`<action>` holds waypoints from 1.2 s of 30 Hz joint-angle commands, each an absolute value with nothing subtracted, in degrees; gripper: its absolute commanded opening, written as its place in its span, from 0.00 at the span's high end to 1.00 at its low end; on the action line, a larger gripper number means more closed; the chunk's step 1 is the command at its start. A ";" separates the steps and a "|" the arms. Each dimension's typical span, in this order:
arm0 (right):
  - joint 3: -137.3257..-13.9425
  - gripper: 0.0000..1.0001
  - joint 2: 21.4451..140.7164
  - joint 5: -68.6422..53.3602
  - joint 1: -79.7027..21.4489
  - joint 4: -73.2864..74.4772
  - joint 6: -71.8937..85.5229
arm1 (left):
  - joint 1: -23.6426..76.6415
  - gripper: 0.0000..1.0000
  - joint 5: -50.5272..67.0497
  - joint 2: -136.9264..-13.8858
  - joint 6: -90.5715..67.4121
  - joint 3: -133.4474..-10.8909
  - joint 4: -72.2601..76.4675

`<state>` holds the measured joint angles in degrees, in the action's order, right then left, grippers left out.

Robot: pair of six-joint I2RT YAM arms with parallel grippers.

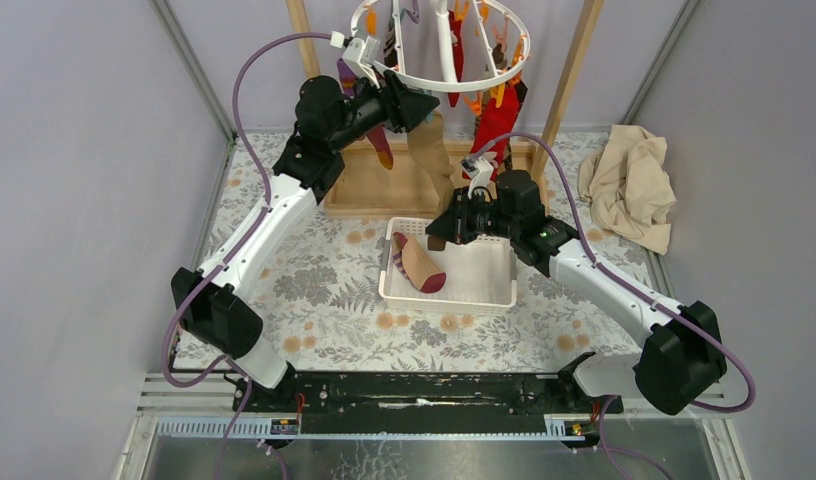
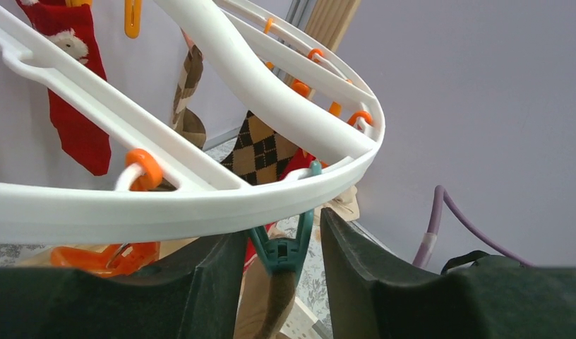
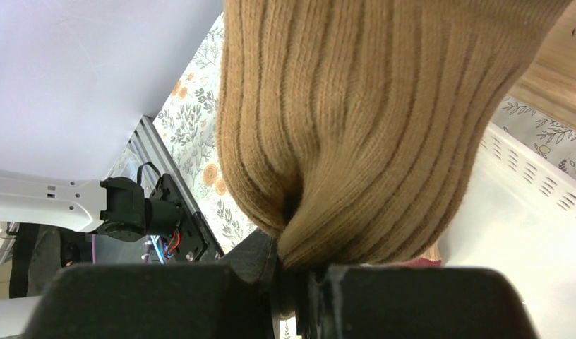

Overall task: Remove the socks clipped to the hanger
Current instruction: Remove the sock from the hanger, then place the sock in the bin.

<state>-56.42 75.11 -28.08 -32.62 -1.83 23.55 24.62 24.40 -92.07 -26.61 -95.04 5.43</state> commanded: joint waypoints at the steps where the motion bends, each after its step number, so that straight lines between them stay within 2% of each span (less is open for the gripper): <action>1: -57.18 1.00 72.80 -29.11 -32.59 -2.13 22.28 | 24.15 0.56 24.10 -92.95 -26.64 -98.17 8.79; 8: -56.45 1.00 72.60 -29.36 -32.59 -2.03 22.13 | 24.19 0.79 23.34 -93.86 -26.77 -100.01 6.91; 11: -56.13 1.00 72.50 -29.35 -32.60 -1.68 21.85 | 24.19 0.95 22.98 -93.92 -26.31 -100.20 6.25; 16: -55.48 1.00 71.54 -29.21 -32.61 0.43 20.99 | 24.22 0.97 22.91 -93.66 -25.72 -99.94 5.82; 18: -55.22 1.00 70.90 -28.79 -32.54 2.71 20.28 | 24.15 0.94 22.71 -93.54 -25.52 -99.72 5.57; 20: -55.03 1.00 70.17 -28.55 -32.53 4.44 19.61 | 24.18 0.86 22.25 -93.11 -25.31 -99.19 5.33; 22: -54.61 1.00 69.38 -28.16 -32.61 5.82 19.01 | 24.23 0.72 22.05 -92.63 -25.16 -98.32 5.05; 24: -54.20 1.00 68.79 -27.90 -32.56 7.27 18.54 | 24.26 0.51 22.02 -92.05 -24.91 -97.40 4.55; 26: -53.71 1.00 68.33 -27.58 -32.55 8.71 18.07 | 24.26 0.41 22.03 -91.23 -24.52 -96.01 4.35; 30: -52.52 1.00 67.85 -23.95 -32.57 11.27 17.69 | 24.21 0.28 21.41 -88.81 -24.08 -92.32 4.11; 36: -50.91 0.97 68.88 -17.03 -32.53 13.55 18.78 | 24.32 0.15 20.93 -85.08 -24.25 -86.13 4.30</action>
<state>-51.33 69.17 -22.79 -32.62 11.77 18.90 24.62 21.85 -88.62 -24.88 -89.19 3.07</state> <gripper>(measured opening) 0.106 0.812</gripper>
